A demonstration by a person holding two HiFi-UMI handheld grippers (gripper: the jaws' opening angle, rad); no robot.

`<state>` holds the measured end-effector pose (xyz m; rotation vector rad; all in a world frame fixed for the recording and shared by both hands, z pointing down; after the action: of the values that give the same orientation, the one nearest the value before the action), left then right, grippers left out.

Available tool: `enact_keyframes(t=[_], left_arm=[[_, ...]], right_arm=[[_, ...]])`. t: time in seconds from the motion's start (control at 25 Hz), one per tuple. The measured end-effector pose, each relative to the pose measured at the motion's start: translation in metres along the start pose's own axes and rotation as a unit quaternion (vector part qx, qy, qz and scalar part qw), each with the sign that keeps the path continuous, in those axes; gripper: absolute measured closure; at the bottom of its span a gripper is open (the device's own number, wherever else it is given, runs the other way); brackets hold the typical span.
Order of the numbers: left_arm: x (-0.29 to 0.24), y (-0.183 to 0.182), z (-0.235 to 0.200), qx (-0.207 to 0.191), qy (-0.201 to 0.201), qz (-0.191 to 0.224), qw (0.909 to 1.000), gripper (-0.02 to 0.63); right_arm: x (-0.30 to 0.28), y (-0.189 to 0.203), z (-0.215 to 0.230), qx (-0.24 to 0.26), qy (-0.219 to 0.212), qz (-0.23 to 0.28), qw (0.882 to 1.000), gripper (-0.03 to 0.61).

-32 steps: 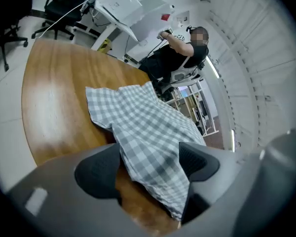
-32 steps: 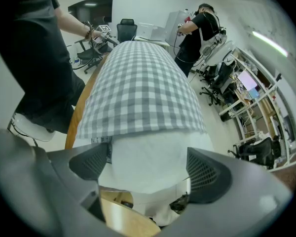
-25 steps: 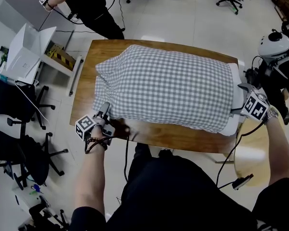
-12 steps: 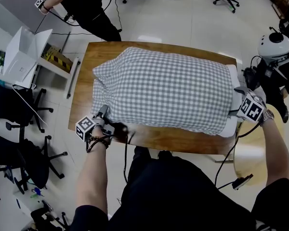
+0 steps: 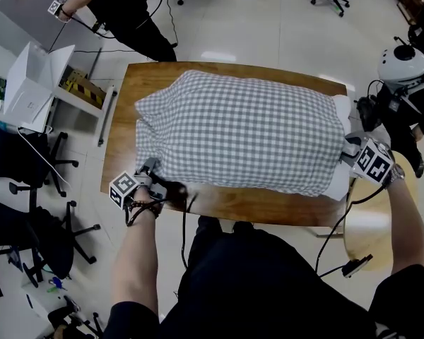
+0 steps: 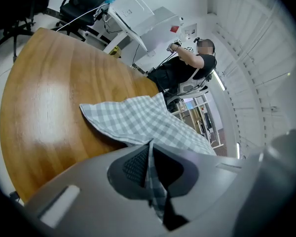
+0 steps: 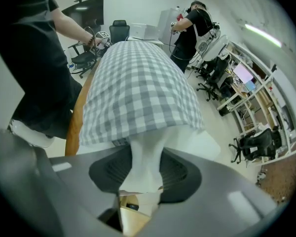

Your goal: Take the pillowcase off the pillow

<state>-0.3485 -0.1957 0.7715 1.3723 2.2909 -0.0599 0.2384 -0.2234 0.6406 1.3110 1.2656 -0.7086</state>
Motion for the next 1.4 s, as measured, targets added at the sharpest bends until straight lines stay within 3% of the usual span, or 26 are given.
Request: enact_keyframes(t=[0.2,0.36,0.8,1.4], left_arm=[[0.009,-0.010,0.011,-0.028,-0.015,0.026,0.9992,0.606],[0.022,-0.032,0.016,-0.043,-0.027,0.053,0.9973,0.607],[0.074,-0.079,0.033,-0.052,-0.032,0.126,0.9902,0.607],[0.109,-0.117,0.041,-0.036,-0.014,0.179,0.9831,0.607]], right_arm=[[0.016,0.000,0.008,0.018,0.047,0.009,0.999,0.516],[0.025,-0.004,0.020,0.015,0.084,0.016,0.996,0.554],[0.064,0.006,0.045,-0.010,0.155,0.022,0.988,0.560],[0.080,0.041,0.047,-0.072,0.173,0.024,0.982,0.563]])
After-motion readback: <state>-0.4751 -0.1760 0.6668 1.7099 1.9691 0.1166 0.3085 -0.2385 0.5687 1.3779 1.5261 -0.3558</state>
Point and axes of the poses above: the fingertips, and each gripper's own axes: x backward along the fingers, z to its right, y out of its underside, the point moved 1 cm from there along x, backward along the fingers, and after that the axes turned 9 degrees about -z, right-handed, at the moved point
